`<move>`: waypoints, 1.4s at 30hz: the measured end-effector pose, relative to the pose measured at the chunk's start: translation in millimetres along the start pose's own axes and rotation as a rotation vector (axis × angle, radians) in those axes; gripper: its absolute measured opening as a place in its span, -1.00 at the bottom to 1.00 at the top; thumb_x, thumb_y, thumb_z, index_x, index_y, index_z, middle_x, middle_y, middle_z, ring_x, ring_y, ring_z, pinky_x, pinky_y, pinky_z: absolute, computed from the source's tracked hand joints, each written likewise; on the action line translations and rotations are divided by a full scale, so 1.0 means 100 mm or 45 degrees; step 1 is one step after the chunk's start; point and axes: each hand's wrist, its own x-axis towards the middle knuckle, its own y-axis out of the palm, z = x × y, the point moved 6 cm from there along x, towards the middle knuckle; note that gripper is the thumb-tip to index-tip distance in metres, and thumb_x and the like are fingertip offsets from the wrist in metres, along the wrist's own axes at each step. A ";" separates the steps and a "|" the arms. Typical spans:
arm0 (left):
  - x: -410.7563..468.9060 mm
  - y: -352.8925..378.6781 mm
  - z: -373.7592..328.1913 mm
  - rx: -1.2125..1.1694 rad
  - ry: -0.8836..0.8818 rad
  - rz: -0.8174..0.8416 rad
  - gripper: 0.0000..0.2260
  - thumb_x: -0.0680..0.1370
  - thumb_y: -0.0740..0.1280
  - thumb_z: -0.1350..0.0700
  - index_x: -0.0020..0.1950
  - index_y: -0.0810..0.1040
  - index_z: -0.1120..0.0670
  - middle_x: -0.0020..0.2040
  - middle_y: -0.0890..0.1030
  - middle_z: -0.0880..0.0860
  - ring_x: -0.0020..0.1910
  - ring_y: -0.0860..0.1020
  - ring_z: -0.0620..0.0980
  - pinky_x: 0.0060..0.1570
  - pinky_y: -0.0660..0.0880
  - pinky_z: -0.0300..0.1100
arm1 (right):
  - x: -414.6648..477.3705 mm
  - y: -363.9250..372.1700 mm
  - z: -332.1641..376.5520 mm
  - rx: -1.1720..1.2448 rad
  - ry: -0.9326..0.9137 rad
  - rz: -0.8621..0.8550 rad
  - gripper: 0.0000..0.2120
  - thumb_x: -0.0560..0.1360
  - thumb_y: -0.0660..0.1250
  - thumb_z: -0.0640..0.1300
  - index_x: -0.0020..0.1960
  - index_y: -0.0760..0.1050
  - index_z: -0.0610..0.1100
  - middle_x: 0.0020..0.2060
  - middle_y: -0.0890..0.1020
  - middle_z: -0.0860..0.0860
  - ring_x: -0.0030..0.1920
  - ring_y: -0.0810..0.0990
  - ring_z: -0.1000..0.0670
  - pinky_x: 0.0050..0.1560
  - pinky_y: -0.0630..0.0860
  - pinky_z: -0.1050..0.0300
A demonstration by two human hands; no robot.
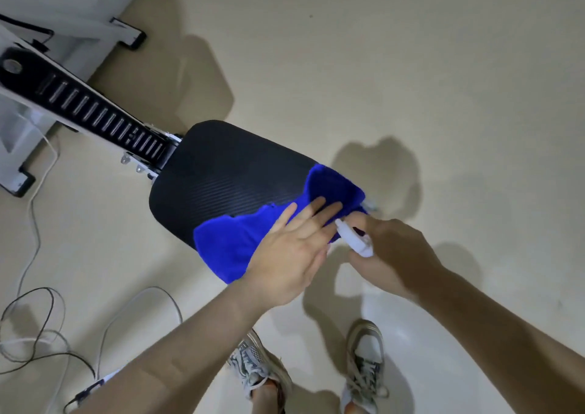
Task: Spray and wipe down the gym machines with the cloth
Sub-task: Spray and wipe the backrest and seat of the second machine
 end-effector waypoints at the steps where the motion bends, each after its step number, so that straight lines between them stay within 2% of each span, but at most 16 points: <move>1: -0.08 0.01 0.09 0.055 0.075 0.036 -0.60 0.65 0.04 0.01 0.51 0.25 -0.07 0.56 0.16 -0.10 0.56 0.01 -0.07 0.50 -0.08 -0.06 | -0.04 0.03 -0.01 0.013 0.020 0.031 -0.95 0.52 0.21 0.03 -0.11 0.37 0.10 -0.41 0.40 0.07 -0.27 0.40 -0.10 -0.25 0.39 0.11; 3: -0.17 -0.04 0.43 0.075 0.005 0.000 -0.56 0.65 0.00 -0.07 0.54 0.17 -0.12 0.57 0.13 -0.10 0.55 0.02 -0.09 0.51 -0.04 -0.02 | -0.11 0.07 -0.01 0.029 0.025 0.091 -0.95 0.50 0.21 0.00 -0.11 0.34 0.09 -0.41 0.41 0.05 -0.25 0.42 -0.12 -0.22 0.32 0.13; 6: -0.42 -0.17 1.08 -0.134 -0.628 -0.222 -0.53 0.64 -0.03 -0.12 0.55 0.18 -0.08 0.57 0.16 -0.03 0.55 0.07 -0.05 0.48 0.06 0.12 | -0.21 0.13 0.16 -0.024 -0.109 0.088 -0.81 0.46 0.26 0.00 0.08 0.44 0.09 -0.33 0.50 0.06 -0.27 0.47 -0.10 -0.19 0.36 0.15; 8: -0.60 -0.17 1.25 -0.209 -0.868 -0.331 -0.57 0.67 0.03 -0.04 0.54 0.22 -0.01 0.56 0.18 0.01 0.55 0.08 -0.02 0.49 0.04 0.12 | -0.28 0.22 0.38 -0.133 -0.265 0.121 -0.79 0.46 0.28 0.03 0.09 0.42 0.05 -0.32 0.55 0.03 -0.25 0.55 -0.15 -0.22 0.43 0.11; 11: -0.66 -0.14 1.21 -0.281 -0.910 -0.426 -0.59 0.65 0.02 0.02 0.50 0.30 0.04 0.51 0.27 0.04 0.53 0.14 -0.01 0.43 0.12 0.20 | -0.34 0.36 0.61 -0.171 -0.358 0.209 -0.85 0.49 0.25 0.04 -0.02 0.29 0.07 -0.33 0.45 0.04 -0.09 0.61 -0.19 -0.21 0.34 0.08; 14: -0.74 -0.10 1.18 -0.420 -0.980 -0.509 -0.59 0.65 0.01 0.00 0.45 0.38 0.04 0.51 0.31 -0.01 0.53 0.15 -0.05 0.46 0.08 0.16 | -0.33 0.46 0.75 -0.187 -0.389 0.228 -0.86 0.48 0.24 0.03 0.01 0.35 0.05 -0.15 0.62 -0.04 -0.03 0.59 -0.20 -0.18 0.30 0.07; 19: -0.97 -0.17 1.14 -0.734 -1.003 -0.696 -0.67 0.63 0.06 0.03 0.28 0.52 -0.02 0.37 0.48 -0.05 0.44 0.31 -0.04 0.45 0.16 0.11 | -0.29 0.55 0.94 -0.271 -0.474 0.227 -0.79 0.47 0.25 0.02 0.08 0.38 0.04 -0.09 0.66 -0.07 -0.02 0.61 -0.21 -0.19 0.27 0.07; 21: -0.96 -0.12 1.03 -0.738 -1.009 -0.631 -0.68 0.62 0.05 0.02 0.23 0.53 0.01 0.39 0.46 0.00 0.47 0.26 0.00 0.48 0.10 0.13 | -0.27 0.51 0.88 -0.281 -0.474 0.198 -0.78 0.46 0.26 0.02 0.08 0.38 0.05 -0.16 0.64 -0.07 -0.09 0.61 -0.23 -0.22 0.30 0.08; 24: -0.88 0.03 0.67 -0.519 -0.900 -0.425 -0.64 0.61 0.04 0.01 0.30 0.47 0.06 0.50 0.31 0.02 0.53 0.08 -0.06 0.49 -0.06 -0.03 | -0.19 0.44 0.71 -0.213 -0.356 0.167 -0.79 0.48 0.24 0.06 0.10 0.37 0.10 -0.24 0.58 0.00 -0.15 0.58 -0.21 -0.23 0.30 0.13; 29: -0.82 0.04 0.34 -0.120 -0.474 -0.250 -0.69 0.64 0.06 -0.02 0.33 0.38 0.02 0.45 0.39 0.05 0.50 0.24 0.07 0.34 0.35 0.08 | -0.06 0.28 0.54 -0.206 -0.278 0.139 -0.70 0.49 0.23 0.04 0.21 0.33 0.10 -0.14 0.65 0.01 -0.05 0.60 -0.16 -0.15 0.33 0.10; 31: -0.74 -0.08 0.44 0.070 -0.302 -0.203 -0.60 0.61 0.12 -0.10 0.43 0.35 -0.03 0.36 0.45 0.03 0.37 0.40 0.09 0.13 0.47 0.00 | -0.05 0.22 0.58 -0.207 -0.329 0.096 -0.67 0.47 0.26 0.00 0.23 0.36 0.07 -0.20 0.64 0.01 -0.13 0.61 -0.17 -0.17 0.40 0.08; 33: -0.60 -0.24 0.69 0.211 -0.397 -0.237 -0.44 0.50 0.25 -0.18 0.48 0.31 -0.06 0.18 0.48 0.03 0.12 0.46 0.12 -0.02 0.40 -0.03 | -0.03 0.20 0.61 -0.210 -0.373 0.050 -0.64 0.44 0.28 -0.03 0.23 0.39 0.06 -0.26 0.64 -0.01 -0.21 0.61 -0.18 -0.20 0.46 0.07; 35: -0.51 -0.36 1.05 0.114 -0.764 -0.341 -0.31 0.41 0.35 -0.19 0.50 0.28 -0.03 0.15 0.42 0.07 0.11 0.38 0.13 0.11 0.31 0.02 | -0.01 0.22 0.62 -0.205 -0.360 0.047 -0.61 0.42 0.29 -0.04 0.23 0.38 0.09 -0.24 0.65 -0.01 -0.20 0.61 -0.18 -0.18 0.47 0.06; 37: -0.48 -0.39 1.25 0.016 -0.929 -0.448 -0.29 0.42 0.32 -0.18 0.50 0.25 0.07 0.32 0.36 0.12 0.29 0.30 0.15 0.32 0.22 0.10 | 0.01 0.23 0.60 -0.165 -0.322 0.049 -0.62 0.42 0.30 -0.05 0.22 0.38 0.12 -0.23 0.65 0.00 -0.19 0.60 -0.17 -0.17 0.48 0.05; 39: -0.43 -0.33 1.12 -0.075 -0.812 -0.447 -0.34 0.51 0.24 -0.16 0.53 0.20 0.09 0.50 0.25 0.11 0.46 0.21 0.12 0.43 0.15 0.11 | 0.01 0.24 0.59 -0.154 -0.336 0.055 -0.63 0.42 0.30 -0.05 0.21 0.39 0.12 -0.27 0.63 0.03 -0.24 0.58 -0.15 -0.21 0.44 0.08; 42: -0.42 -0.15 0.63 -0.104 -0.644 -0.346 -0.47 0.61 0.10 -0.10 0.55 0.17 0.02 0.56 0.19 0.01 0.53 0.13 0.06 0.45 0.14 0.13 | -0.04 0.33 0.62 -0.178 -0.333 0.114 -0.67 0.43 0.27 0.00 0.19 0.41 0.10 -0.41 0.49 0.08 -0.34 0.49 -0.05 -0.26 0.38 0.12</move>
